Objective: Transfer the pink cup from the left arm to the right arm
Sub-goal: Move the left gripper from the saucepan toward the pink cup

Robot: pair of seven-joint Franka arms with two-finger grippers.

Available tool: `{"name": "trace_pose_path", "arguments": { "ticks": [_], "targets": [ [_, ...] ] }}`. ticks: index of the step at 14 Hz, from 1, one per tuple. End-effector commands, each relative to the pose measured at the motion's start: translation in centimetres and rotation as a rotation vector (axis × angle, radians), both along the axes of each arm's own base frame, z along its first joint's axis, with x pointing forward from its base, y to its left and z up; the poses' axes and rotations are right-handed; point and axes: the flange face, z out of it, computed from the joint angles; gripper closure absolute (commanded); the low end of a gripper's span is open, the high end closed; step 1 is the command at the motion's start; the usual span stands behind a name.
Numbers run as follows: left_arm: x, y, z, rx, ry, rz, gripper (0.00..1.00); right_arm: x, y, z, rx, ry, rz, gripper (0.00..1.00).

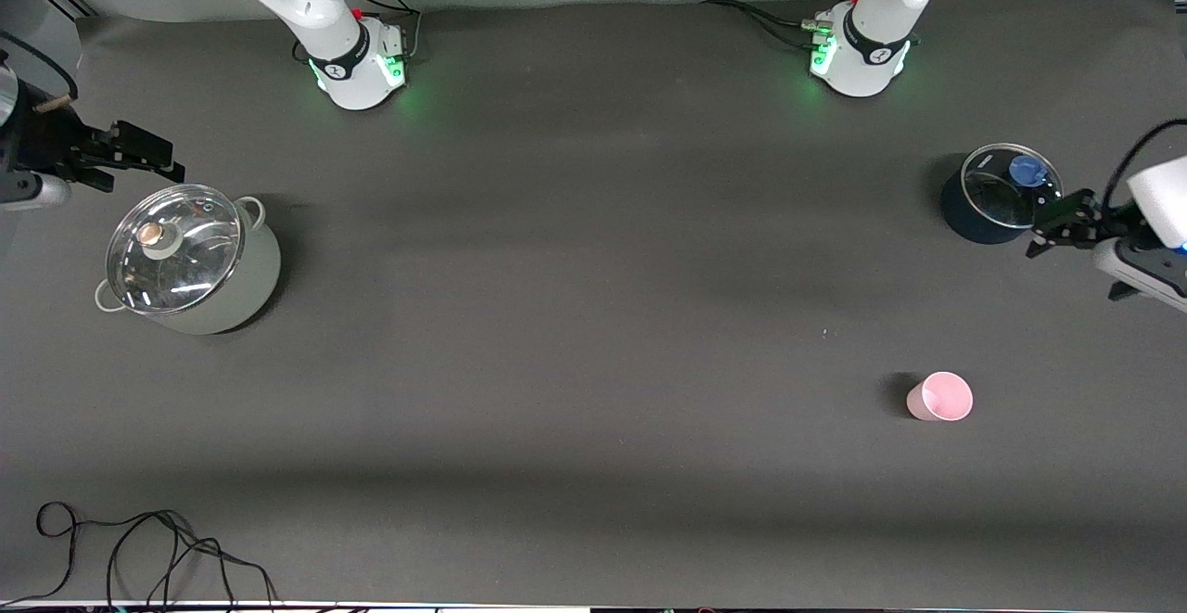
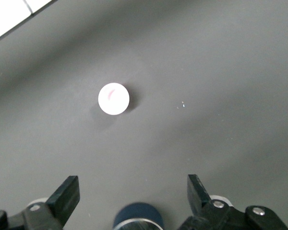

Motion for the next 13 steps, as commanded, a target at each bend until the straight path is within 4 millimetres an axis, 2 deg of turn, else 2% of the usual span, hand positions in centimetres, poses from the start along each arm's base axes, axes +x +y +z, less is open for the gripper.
{"name": "trace_pose_path", "arguments": {
  "ticks": [1,2,4,6,8,10,12,13],
  "targets": [
    [1.3,3.8,-1.5,-0.071,-0.028,-0.084,0.0,2.7,0.0,-0.8,0.025,0.057,-0.012,0.0],
    [1.6,5.0,-2.3,-0.097,-0.037,-0.122,0.0,2.8,0.1,-0.9,0.023,0.06,-0.011,0.0],
    [2.2,8.6,-4.6,-0.2,-0.088,-0.209,0.0,3.0,0.2,-1.3,0.024,0.067,-0.011,0.0],
    [2.3,13.0,-8.0,-0.292,-0.112,-0.264,0.0,2.9,-0.5,-1.1,0.024,0.065,-0.021,0.0],
    [2.5,16.4,-12.7,-0.389,-0.141,-0.318,0.0,2.7,-0.7,-0.8,0.016,0.058,-0.021,0.0],
    [2.9,18.9,-18.2,-0.494,-0.195,-0.404,0.0,2.8,-0.8,-0.1,0.016,0.041,-0.021,0.0],
    [2.2,22.0,-22.5,-0.573,-0.26,-0.424,0.0,3.0,-0.6,0.0,0.013,0.024,-0.019,0.0],
    [2.0,22.8,-24.6,-0.615,-0.297,-0.437,0.0,3.0,-0.3,-0.1,0.012,0.018,-0.017,0.0]
  ]
}}
